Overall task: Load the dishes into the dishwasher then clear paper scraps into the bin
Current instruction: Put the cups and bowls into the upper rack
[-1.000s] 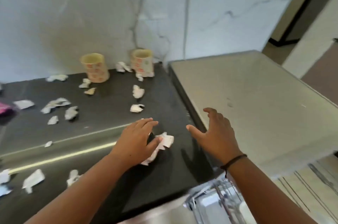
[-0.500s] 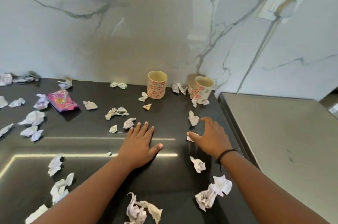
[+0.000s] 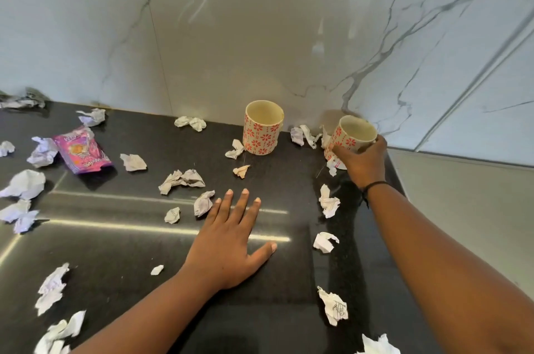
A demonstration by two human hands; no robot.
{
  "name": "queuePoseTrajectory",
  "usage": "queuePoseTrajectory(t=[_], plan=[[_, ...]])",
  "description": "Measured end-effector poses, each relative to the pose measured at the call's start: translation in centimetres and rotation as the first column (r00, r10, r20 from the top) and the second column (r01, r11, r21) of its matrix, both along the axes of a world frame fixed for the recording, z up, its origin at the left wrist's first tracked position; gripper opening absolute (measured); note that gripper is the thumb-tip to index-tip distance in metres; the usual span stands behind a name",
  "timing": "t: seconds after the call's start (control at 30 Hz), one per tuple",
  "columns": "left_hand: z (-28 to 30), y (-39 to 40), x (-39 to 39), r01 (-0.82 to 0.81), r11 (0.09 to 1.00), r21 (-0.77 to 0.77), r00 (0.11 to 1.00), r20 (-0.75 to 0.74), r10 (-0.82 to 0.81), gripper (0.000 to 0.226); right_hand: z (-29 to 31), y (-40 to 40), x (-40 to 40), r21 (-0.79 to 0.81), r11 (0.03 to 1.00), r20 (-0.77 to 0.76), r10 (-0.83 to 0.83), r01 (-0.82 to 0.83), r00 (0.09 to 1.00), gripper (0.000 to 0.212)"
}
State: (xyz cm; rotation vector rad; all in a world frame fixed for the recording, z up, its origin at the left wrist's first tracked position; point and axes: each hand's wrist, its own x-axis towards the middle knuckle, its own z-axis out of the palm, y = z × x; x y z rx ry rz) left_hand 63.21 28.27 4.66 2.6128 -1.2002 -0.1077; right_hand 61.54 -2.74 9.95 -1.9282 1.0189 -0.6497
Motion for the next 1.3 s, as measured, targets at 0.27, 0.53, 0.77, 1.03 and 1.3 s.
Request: queuePoseTrajectory(t=[0.27, 0.53, 0.77, 1.03, 1.3], plan=[[0.0, 0.1, 0.1, -0.012, 0.999, 0.04, 1.0, -0.029, 0.014, 0.087, 0.9, -1.2, 0.5, -0.013, 1.0, 0.105, 0.021, -0.019, 0.994, 0.087], [5.6, -1.6, -1.8, -0.092, 0.964, -0.248, 0.953, -0.304, 0.013, 0.103, 9.0, 5.9, -9.8, 0.164, 0.87, 0.312, 0.401, -0.464, 0.861, 0.056], [16.0, -4.8, -8.3, 0.118, 0.802, -0.585, 0.534, -0.644, -0.548, 0.1, 10.6, 14.0, -21.8, 0.176, 0.83, 0.253, 0.482, -0.529, 0.839, 0.074], [17.8, -8.2, -17.4, 0.179, 0.743, -0.645, 0.33, -0.672, -0.663, 0.092, 9.7, 19.0, -33.7, 0.395, 0.888, 0.563, -0.032, -0.235, 0.825, 0.081], [16.0, -13.2, -30.8, 0.158, 0.753, -0.639, 0.131, -0.742, -0.657, 0.107, 7.5, 20.1, -44.6, 0.738, 0.339, 0.622, -0.679, -0.584, 0.391, 0.085]])
